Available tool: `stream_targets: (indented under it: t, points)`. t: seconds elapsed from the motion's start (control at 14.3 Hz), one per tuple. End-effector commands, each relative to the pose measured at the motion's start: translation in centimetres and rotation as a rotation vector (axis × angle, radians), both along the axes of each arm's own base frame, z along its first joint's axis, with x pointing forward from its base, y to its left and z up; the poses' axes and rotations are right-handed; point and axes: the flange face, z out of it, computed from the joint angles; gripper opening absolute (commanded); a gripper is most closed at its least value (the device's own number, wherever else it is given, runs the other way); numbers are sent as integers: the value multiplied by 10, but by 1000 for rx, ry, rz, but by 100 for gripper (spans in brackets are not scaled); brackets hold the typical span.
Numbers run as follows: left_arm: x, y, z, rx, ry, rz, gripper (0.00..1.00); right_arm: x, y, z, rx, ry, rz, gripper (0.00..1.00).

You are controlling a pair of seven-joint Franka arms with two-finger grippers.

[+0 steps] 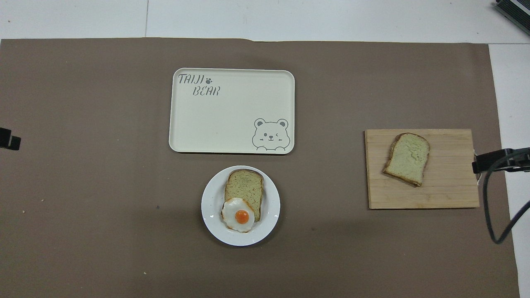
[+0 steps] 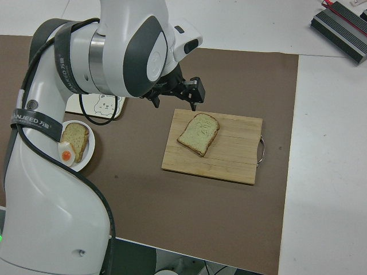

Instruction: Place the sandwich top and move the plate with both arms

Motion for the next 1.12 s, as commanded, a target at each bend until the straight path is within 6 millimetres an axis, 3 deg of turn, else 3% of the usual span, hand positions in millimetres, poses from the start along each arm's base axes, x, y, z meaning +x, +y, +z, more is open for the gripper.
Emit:
stream_targets:
  t: [0.0,0.42,0.7,0.91,1.05]
  points:
    - [-8,-2,2,-6,8,5,100,-8,-5,-1,-11,-18,11,100]
    - [-8,-2,1,-6,11,7,100,-8,-6,-2,-8,-15,13,100]
    - [-8,-2,1,-6,12,7,100,-8,-17,-7,-1,-11,31,100]
    - [-8,-2,1,-6,12,7,100,1,-29,-29,12,-20,68,100]
    - [-8,-2,2,-6,9,7,100,11,-32,-57,18,-9,164,100]
